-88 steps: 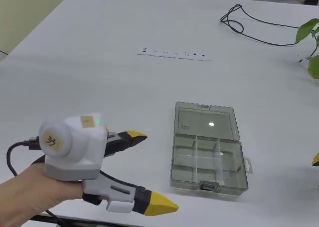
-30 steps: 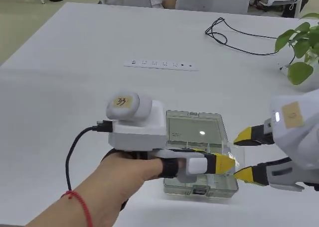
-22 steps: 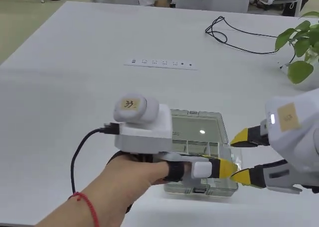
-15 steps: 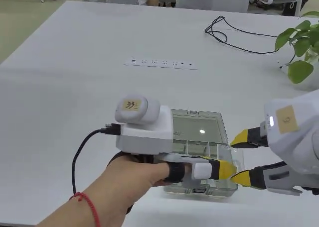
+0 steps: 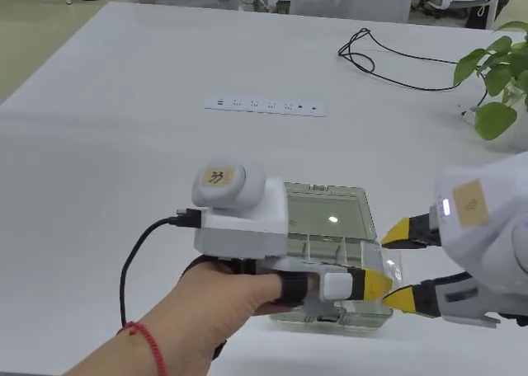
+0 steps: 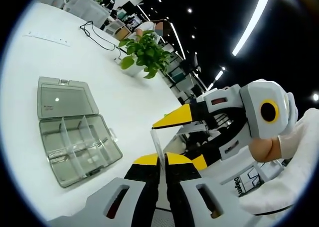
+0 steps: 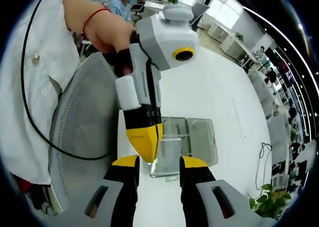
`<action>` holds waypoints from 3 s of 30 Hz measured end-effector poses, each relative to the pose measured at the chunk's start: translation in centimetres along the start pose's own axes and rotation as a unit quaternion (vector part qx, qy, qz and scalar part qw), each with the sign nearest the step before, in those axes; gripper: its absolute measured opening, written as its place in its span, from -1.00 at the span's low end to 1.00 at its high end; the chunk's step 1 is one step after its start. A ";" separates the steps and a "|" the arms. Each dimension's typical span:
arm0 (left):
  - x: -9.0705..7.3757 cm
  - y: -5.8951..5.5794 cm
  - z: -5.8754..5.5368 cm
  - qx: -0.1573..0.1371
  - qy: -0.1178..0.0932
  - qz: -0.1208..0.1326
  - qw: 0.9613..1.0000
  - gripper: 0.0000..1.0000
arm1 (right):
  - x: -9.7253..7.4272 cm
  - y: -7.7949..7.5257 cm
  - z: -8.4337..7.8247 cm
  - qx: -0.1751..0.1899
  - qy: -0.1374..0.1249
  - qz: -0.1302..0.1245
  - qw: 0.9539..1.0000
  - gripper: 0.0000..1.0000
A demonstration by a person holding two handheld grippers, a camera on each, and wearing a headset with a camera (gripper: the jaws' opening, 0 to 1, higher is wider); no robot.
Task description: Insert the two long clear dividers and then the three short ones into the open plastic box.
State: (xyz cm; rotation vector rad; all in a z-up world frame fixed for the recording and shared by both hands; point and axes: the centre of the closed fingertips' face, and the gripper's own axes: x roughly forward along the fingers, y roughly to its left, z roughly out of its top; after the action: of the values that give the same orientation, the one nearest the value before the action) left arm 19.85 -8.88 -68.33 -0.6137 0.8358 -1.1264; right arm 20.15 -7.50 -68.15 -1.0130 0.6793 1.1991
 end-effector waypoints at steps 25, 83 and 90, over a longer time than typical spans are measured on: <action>-1.6 0.1 0.1 0.153 0.013 -0.019 0.988 -1.00 | -2.9 -0.8 1.3 0.058 -0.084 0.076 0.992 -0.39; -3.0 -2.9 -1.9 0.335 0.020 -0.089 0.938 -0.98 | -3.1 3.0 3.2 0.077 -0.144 0.245 0.956 -0.95; -3.4 -1.7 -2.3 0.337 0.029 -0.067 0.939 -0.78 | -3.5 2.1 2.4 0.081 -0.141 0.228 0.960 -0.95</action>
State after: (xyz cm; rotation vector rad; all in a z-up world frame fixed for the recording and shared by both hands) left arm 16.40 -6.22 -67.38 -0.0625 0.4105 -1.4608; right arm 17.04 -6.73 -64.66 -0.5426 0.7933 1.6228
